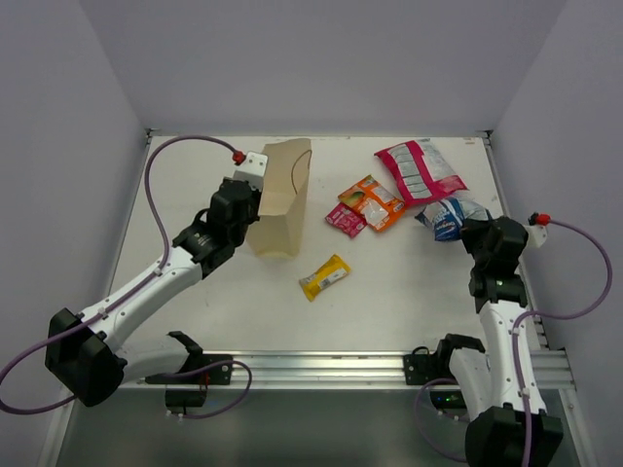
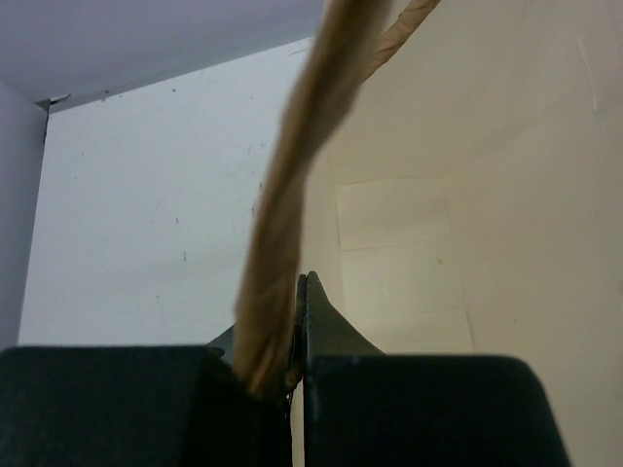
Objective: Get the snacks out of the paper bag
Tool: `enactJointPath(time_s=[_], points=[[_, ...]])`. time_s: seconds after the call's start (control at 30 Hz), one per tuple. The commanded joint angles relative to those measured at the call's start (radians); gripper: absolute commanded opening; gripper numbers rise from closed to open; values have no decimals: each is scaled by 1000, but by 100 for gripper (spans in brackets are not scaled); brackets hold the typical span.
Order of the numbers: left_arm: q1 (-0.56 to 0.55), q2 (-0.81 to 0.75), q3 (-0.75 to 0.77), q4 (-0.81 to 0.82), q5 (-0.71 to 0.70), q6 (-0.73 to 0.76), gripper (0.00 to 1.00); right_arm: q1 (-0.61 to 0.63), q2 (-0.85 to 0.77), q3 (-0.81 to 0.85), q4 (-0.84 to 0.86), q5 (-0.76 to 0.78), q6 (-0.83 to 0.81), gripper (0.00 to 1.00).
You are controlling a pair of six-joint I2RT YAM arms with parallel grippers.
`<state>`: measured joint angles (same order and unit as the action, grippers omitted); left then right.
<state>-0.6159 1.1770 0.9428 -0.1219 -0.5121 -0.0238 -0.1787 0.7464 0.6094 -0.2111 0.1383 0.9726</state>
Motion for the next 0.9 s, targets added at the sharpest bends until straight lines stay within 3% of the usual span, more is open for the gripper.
enactJointPath(time_s=[0.0, 0.07, 0.2, 0.27, 0.3, 0.43, 0.63, 0.77, 0.83, 0.87], points=[[11, -13, 16, -5, 11, -22, 0, -19, 30, -60, 122, -29, 81, 0], [13, -13, 21, -7, 12, -24, 0, -21, 91, -79, 104, -100, 98, 1], [15, -11, 33, -12, 14, -31, 0, -21, 120, -137, 53, -167, 100, 14], [15, -11, 45, -18, 17, -36, 0, -19, 70, -149, 20, -175, 80, 31], [15, -13, 50, -19, 17, -39, 0, -21, 50, -152, -23, -174, 65, 47], [16, -11, 71, -39, 21, -48, 4, -21, -44, -91, -164, -157, -27, 65], [15, -7, 151, -110, 38, -70, 29, -19, -119, 65, -261, -140, -130, 75], [16, 1, 220, -163, 50, -79, 54, -19, -102, 190, -281, -140, -216, 83], [15, 0, 255, -195, 57, -85, 62, -19, -96, 280, -309, -116, -268, 87], [16, -5, 266, -205, 63, -91, 72, -18, -94, 308, -320, -112, -296, 92]])
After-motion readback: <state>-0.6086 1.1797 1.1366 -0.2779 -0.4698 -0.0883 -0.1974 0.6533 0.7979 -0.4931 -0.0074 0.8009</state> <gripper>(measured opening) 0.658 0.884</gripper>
